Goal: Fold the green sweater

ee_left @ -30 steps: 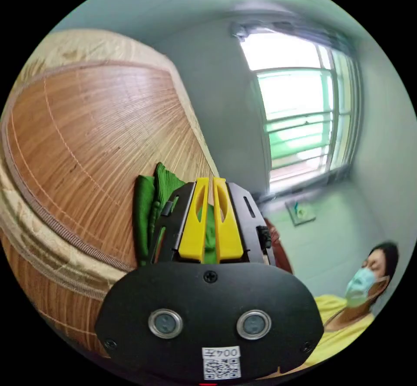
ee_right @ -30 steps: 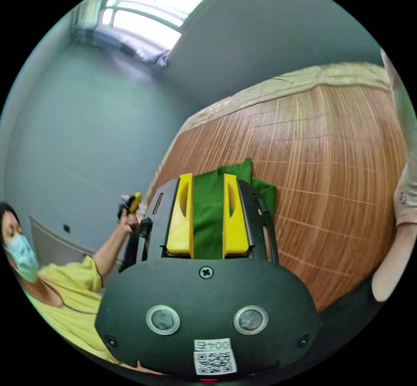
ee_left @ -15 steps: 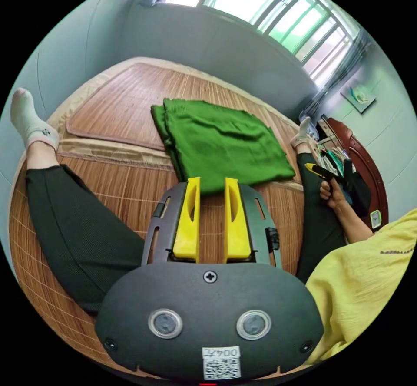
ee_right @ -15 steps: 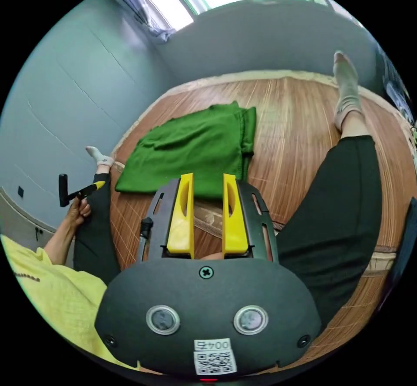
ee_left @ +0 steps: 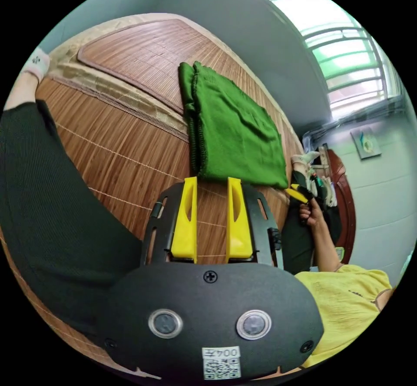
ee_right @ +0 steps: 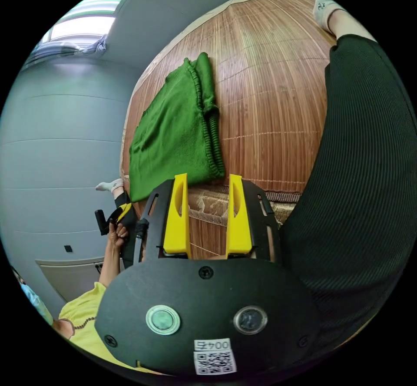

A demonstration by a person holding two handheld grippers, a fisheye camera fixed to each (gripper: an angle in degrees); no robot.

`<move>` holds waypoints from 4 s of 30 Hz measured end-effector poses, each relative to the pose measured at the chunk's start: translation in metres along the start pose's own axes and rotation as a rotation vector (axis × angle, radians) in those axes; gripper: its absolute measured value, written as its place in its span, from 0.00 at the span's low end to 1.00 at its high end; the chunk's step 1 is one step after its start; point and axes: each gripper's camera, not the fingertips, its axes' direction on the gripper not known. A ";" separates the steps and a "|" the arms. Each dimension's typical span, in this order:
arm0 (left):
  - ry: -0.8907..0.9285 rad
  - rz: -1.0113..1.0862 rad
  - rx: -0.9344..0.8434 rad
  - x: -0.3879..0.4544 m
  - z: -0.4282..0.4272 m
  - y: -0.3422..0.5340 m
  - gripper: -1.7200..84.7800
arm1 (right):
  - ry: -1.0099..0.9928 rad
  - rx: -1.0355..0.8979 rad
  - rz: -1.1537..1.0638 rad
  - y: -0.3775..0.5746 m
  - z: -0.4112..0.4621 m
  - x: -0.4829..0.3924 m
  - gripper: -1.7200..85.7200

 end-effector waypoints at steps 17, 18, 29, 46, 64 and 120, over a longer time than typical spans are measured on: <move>0.200 -0.162 0.036 -0.016 0.039 -0.035 0.05 | -0.158 0.046 -0.014 -0.016 -0.033 -0.031 0.07; 0.189 -0.147 0.034 -0.013 0.036 -0.037 0.05 | -0.149 0.050 -0.032 -0.015 -0.038 -0.038 0.07; 0.054 0.016 -0.119 0.034 -0.005 -0.052 0.03 | 0.054 -0.117 -0.252 0.044 -0.102 -0.106 0.04; -0.187 0.319 0.068 0.180 0.081 -0.019 0.12 | 0.388 -0.031 -0.543 0.145 -0.018 -0.193 0.17; -0.242 0.338 0.084 0.242 0.160 -0.021 0.12 | 0.467 -0.019 -0.508 0.183 0.034 -0.205 0.19; -0.459 0.449 -0.136 0.415 0.344 -0.342 0.04 | 0.588 -0.461 -0.620 -0.053 -0.164 -0.390 0.12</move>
